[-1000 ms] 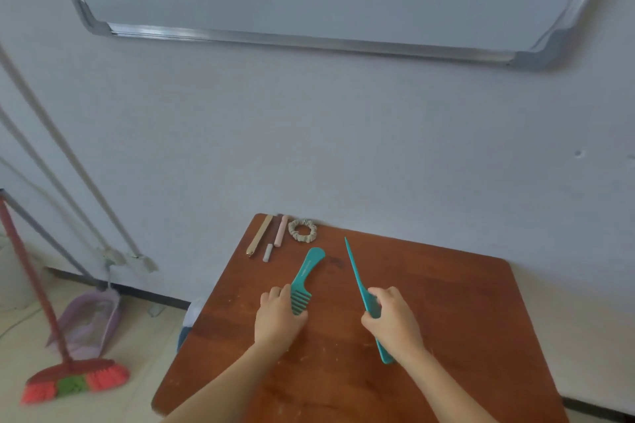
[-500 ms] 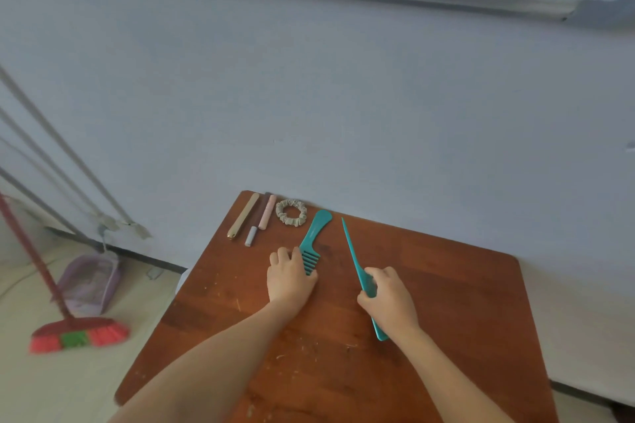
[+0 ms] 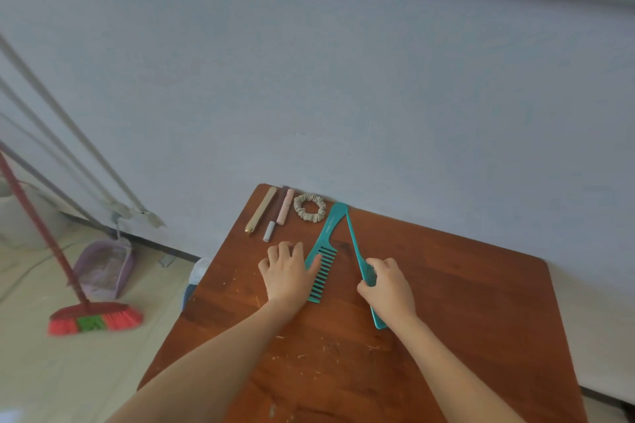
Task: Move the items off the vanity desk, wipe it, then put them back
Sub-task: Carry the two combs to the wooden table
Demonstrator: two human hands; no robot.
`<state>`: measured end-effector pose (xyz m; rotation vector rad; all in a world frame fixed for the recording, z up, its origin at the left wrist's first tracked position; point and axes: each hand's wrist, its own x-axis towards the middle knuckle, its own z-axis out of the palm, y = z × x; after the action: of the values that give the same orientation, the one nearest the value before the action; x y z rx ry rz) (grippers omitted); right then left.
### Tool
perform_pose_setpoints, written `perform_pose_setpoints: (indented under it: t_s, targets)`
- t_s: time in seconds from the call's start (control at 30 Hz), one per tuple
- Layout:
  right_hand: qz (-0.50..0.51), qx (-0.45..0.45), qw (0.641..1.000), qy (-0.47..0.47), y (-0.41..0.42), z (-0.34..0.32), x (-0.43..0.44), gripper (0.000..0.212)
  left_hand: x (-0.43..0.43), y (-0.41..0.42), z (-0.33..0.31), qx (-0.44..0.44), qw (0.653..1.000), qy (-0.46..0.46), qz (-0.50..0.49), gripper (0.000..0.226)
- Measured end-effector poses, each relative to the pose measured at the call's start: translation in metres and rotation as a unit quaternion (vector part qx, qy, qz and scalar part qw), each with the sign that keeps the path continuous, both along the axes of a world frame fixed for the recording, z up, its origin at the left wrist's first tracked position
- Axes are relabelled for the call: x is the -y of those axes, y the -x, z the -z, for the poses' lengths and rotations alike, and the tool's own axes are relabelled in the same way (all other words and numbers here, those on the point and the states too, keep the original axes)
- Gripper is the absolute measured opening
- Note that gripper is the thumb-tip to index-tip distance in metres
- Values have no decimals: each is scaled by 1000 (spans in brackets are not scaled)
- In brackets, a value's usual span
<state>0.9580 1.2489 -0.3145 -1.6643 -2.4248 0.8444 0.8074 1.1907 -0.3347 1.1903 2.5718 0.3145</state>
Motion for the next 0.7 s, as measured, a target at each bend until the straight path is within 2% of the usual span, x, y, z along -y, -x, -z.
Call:
perform_pose_setpoints:
  t_s: [0.1, 0.2, 0.4, 0.53, 0.7]
  targets:
    - [20, -12, 1000, 4, 17, 3, 2, 49, 20, 26, -1, -25, 998, 7, 53, 46]
    - [57, -19, 998, 0, 41, 6, 6, 45, 43, 50, 5, -43, 993, 27, 110, 47]
    - [110, 0, 994, -16, 80, 11, 13, 28, 64, 76, 16, -65, 973, 50, 214, 73]
    - [130, 20, 991, -35, 93, 12, 17, 27, 68, 82, 19, -70, 973, 78, 206, 54]
    - [142, 49, 987, -51, 100, 11, 20, 25, 69, 84, 18, -73, 970, 39, 227, 48]
